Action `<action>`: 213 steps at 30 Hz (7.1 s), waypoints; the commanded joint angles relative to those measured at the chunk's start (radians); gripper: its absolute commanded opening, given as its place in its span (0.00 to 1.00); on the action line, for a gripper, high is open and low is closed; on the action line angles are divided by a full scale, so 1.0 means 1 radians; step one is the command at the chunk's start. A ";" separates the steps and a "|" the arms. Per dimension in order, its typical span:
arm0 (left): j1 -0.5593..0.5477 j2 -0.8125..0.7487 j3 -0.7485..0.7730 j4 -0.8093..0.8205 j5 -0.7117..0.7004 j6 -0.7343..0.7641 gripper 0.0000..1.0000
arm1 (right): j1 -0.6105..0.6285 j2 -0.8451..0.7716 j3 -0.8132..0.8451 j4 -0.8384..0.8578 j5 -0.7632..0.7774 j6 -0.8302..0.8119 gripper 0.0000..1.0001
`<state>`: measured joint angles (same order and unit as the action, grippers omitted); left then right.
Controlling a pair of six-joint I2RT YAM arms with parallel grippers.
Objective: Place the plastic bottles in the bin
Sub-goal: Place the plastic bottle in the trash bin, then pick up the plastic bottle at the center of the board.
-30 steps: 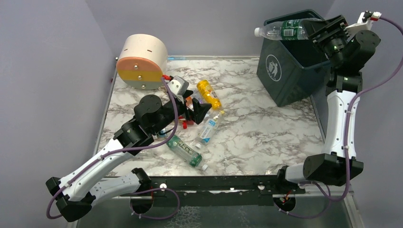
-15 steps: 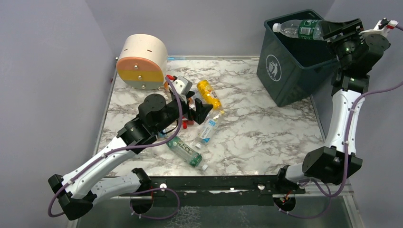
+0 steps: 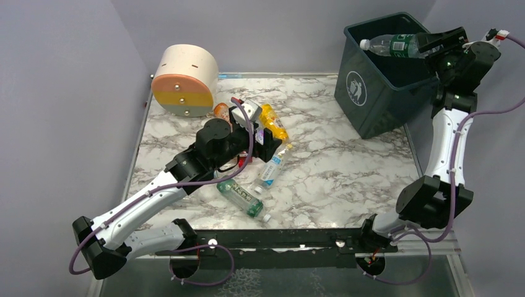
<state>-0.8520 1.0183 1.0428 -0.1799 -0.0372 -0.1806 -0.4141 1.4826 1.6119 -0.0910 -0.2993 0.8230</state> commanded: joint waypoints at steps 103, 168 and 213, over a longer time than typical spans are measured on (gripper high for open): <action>-0.074 0.504 -0.254 0.128 -0.127 -0.207 0.91 | 0.593 -0.339 -0.793 -0.152 -0.293 -0.337 0.99; -0.149 0.282 -0.248 0.205 0.090 -0.124 0.57 | 0.620 -0.175 -0.832 -0.054 -0.578 -0.271 1.00; -0.170 0.200 -0.275 0.201 -0.004 -0.131 0.99 | 0.658 -0.163 -0.845 -0.014 -0.565 -0.247 0.64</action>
<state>-1.0168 1.2697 0.7868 -0.0048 -0.0029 -0.3019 0.2367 1.3285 0.7750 -0.1261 -0.8539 0.5766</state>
